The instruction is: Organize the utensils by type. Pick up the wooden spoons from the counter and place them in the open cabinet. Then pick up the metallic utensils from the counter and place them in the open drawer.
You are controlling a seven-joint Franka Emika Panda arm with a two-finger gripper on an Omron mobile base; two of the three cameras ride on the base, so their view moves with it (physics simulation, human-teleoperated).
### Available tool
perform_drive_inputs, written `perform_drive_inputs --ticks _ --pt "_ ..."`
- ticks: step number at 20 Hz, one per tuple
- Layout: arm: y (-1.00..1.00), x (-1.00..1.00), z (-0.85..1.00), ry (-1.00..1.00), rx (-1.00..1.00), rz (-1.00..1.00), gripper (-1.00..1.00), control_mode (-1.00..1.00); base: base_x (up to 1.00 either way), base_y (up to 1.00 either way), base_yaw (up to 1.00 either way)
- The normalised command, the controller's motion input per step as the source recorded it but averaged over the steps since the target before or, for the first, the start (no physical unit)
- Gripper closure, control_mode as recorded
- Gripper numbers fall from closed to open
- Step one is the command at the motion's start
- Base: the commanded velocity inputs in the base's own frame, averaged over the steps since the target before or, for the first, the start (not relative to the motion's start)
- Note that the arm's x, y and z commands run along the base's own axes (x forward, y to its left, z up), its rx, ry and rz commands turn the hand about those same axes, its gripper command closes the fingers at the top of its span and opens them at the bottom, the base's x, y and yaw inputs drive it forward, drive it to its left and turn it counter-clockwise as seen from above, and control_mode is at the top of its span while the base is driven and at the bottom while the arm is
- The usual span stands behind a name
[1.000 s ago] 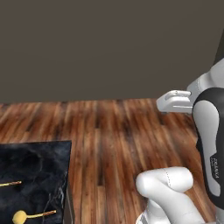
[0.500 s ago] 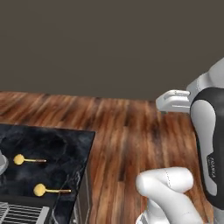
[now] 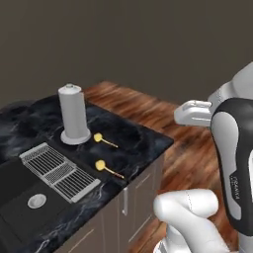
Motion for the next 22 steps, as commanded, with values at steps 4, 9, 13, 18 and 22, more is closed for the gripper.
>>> perform_drive_inputs --ticks 4,9,13,18,22 --pt "0.00 0.00 0.00 0.00 0.00 0.00 -1.00 1.00 -0.24 -0.87 0.78" --pt "0.00 0.00 0.00 0.00 0.00 0.00 -1.00 1.00 -0.17 -0.80 0.75" --pt "0.00 0.00 0.00 0.00 0.00 0.00 -1.00 1.00 -0.04 -0.44 0.55" --pt "0.00 0.00 0.00 0.00 0.00 0.00 -1.00 1.00 0.10 -0.16 0.34" --pt "0.00 0.00 0.00 0.00 0.00 0.00 -1.00 1.00 0.09 -0.02 0.14"
